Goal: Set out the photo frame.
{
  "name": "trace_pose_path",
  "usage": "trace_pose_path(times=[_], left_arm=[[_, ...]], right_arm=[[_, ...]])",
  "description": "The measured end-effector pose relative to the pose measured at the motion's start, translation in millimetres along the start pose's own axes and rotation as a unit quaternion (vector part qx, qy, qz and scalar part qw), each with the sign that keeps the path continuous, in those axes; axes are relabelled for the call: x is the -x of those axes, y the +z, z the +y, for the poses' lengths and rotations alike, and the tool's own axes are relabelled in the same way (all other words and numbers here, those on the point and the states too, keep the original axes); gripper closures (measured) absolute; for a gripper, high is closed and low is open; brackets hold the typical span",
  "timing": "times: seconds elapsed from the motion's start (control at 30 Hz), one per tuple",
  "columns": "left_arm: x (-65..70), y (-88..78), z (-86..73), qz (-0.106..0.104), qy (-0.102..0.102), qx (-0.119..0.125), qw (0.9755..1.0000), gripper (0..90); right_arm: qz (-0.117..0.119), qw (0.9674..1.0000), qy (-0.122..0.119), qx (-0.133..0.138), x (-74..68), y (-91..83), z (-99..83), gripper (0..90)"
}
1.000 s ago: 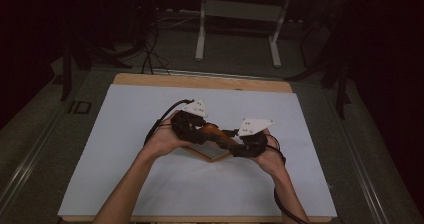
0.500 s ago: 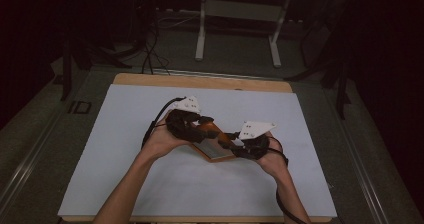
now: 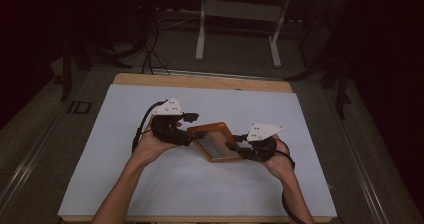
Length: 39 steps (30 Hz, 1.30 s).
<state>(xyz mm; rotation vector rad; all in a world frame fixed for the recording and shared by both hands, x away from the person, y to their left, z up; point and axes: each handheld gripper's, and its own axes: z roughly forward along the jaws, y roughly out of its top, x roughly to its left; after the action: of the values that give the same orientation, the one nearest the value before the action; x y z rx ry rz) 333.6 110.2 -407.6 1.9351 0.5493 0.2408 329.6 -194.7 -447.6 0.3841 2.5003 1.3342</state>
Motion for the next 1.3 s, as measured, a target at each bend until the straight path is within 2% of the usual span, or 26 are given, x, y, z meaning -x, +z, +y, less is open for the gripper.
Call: trace_pose_path(times=[0.17,0.23,0.3,0.47,0.5,0.57,0.67,0.73,0.8,0.83,1.0,1.03,1.07,1.17,1.2,1.23,1.3], left_arm=[[-10.3,2.0,-20.1,0.007,-0.033,0.007,0.9994,29.0],[-11.6,5.1,-25.9,0.005,-0.040,0.008,0.9992,28.9],[-10.6,11.3,-32.2,0.000,-0.040,0.006,0.9992,29.2],[-5.1,34.8,-45.6,-0.011,-0.041,-0.017,0.9989,32.4],[-5.1,34.8,-45.6,-0.011,-0.041,-0.017,0.9989,32.6],[-0.9,49.7,-49.6,-0.015,-0.038,-0.025,0.9988,33.1],[2.1,60.5,-51.5,-0.016,-0.038,-0.024,0.9989,36.9],[3.0,65.2,-52.0,-0.016,-0.040,-0.023,0.9988,46.6],[3.6,69.1,-52.1,-0.020,-0.044,-0.022,0.9986,51.7],[4.5,70.1,-51.7,-0.014,-0.043,-0.022,0.9987,54.6],[4.3,65.7,-49.8,-0.024,-0.049,-0.020,0.9983,58.9],[5.8,61.8,-48.9,-0.014,-0.043,-0.023,0.9987,59.1],[5.0,58.5,-48.7,-0.014,-0.048,-0.026,0.9984,59.2],[0.0,45.3,-51.8,-0.021,-0.069,-0.015,0.9973,60.1],[-2.3,39.0,-54.2,-0.024,-0.083,-0.009,0.9963,60.7],[-2.3,39.0,-54.2,-0.024,-0.083,-0.009,0.9963,61.5],[-5.2,24.8,-62.6,-0.023,-0.106,-0.004,0.9941,61.7]], right_arm=[[0.000,1.0000,0.006,-0.005,1.8,-4.4,-6.0,68.0],[-0.001,0.9999,0.008,-0.008,2.1,-5.9,-7.8,67.9],[-0.003,0.9999,0.008,-0.009,2.4,-7.0,-9.6,67.8],[-0.008,0.9998,0.016,-0.007,3.3,-9.3,-15.4,67.5],[-0.009,0.9998,0.017,-0.008,3.5,-9.9,-16.6,67.4],[-0.010,0.9998,0.018,-0.007,4.0,-11.3,-19.9,67.2],[-0.014,0.9996,0.023,-0.010,5.8,-13.3,-25.0,66.7],[-0.016,0.9994,0.029,-0.012,7.2,-14.1,-28.0,66.4],[-0.016,0.9991,0.037,-0.009,8.6,-14.8,-31.1,66.3],[-0.017,0.9989,0.044,-0.008,9.4,-14.8,-32.2,66.1],[-0.017,0.9973,0.072,-0.002,12.2,-14.6,-36.3,65.3],[-0.015,0.9967,0.079,-0.002,12.4,-13.9,-37.0,65.1],[-0.013,0.9963,0.085,-0.004,10.4,-9.6,-37.1,65.0],[0.011,0.9938,0.110,0.003,8.5,-1.0,-36.7,65.4],[0.018,0.9930,0.116,0.005,8.1,1.3,-36.0,65.5],[0.018,0.9930,0.116,0.005,8.1,1.3,-36.0,65.5],[0.048,0.9909,0.126,0.010,4.6,12.6,-30.6,65.7]])
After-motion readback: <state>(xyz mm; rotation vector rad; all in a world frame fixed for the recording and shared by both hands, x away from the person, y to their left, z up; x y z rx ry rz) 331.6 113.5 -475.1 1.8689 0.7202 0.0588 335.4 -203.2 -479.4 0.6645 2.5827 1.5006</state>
